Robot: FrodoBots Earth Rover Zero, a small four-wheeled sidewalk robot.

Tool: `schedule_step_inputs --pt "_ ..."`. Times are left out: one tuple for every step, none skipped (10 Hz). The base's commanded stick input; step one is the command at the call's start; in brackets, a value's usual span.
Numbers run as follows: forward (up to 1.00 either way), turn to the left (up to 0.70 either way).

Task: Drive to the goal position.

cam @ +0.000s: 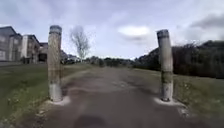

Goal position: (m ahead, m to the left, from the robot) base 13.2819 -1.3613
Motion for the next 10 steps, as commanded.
schedule_step_inputs --pt "0.7 0.03" --pt "0.7 0.04" --pt "0.7 0.09" --pt "0.69 0.3" --pt "0.69 0.19" --pt "0.69 0.02" --pt "0.7 0.0" --pt "0.7 0.0" --pt "0.69 0.0" --pt "0.67 0.0"
